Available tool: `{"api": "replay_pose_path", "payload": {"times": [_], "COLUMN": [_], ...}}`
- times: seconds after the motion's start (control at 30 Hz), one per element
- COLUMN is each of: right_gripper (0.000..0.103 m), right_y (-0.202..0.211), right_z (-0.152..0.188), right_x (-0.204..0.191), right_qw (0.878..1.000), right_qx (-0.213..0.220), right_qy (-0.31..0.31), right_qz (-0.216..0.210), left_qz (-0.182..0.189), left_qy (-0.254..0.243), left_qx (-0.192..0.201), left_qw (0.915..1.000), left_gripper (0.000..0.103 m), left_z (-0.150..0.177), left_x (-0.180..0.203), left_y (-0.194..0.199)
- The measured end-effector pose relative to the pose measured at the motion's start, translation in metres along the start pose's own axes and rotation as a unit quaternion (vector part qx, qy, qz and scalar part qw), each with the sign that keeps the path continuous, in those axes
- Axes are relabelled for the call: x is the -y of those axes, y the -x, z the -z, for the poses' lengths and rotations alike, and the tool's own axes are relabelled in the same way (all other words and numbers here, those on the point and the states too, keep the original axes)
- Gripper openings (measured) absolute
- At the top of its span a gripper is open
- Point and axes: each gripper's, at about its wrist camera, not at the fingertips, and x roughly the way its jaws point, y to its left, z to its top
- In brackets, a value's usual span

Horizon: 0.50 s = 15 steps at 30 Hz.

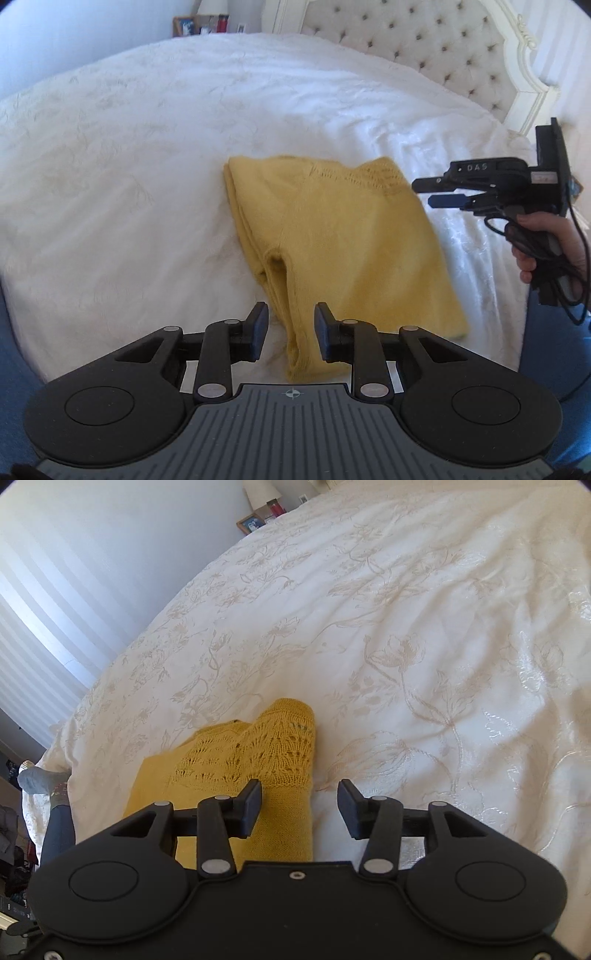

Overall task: Fold small clothes
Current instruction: 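Fold the sweater in half with both grippers and open them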

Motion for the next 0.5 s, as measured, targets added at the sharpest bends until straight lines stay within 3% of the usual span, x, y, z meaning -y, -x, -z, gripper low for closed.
{"api": "replay_pose_path", "payload": {"times": [0.13,0.23,0.5], "right_gripper": [0.056,0.058,0.058], "right_y": [0.005,0.001,-0.018], "right_z": [-0.001,-0.001,-0.006], "right_x": [-0.005,-0.012,-0.024], "right_qw": [0.999,0.998,0.997], "right_qx": [0.019,0.023,0.026], "right_qy": [0.023,0.043,0.063], "right_qz": [0.014,0.024,0.023], "left_qz": [-0.004,-0.015,-0.036], "left_qy": [-0.035,-0.054,-0.032], "left_qx": [0.044,0.069,0.066], "left_qw": [0.9984,0.9961,0.9967], "left_gripper": [0.032,0.033,0.033], "left_z": [-0.027,-0.050,-0.077], "left_x": [0.013,0.024,0.019], "left_y": [-0.006,-0.033,-0.094]}}
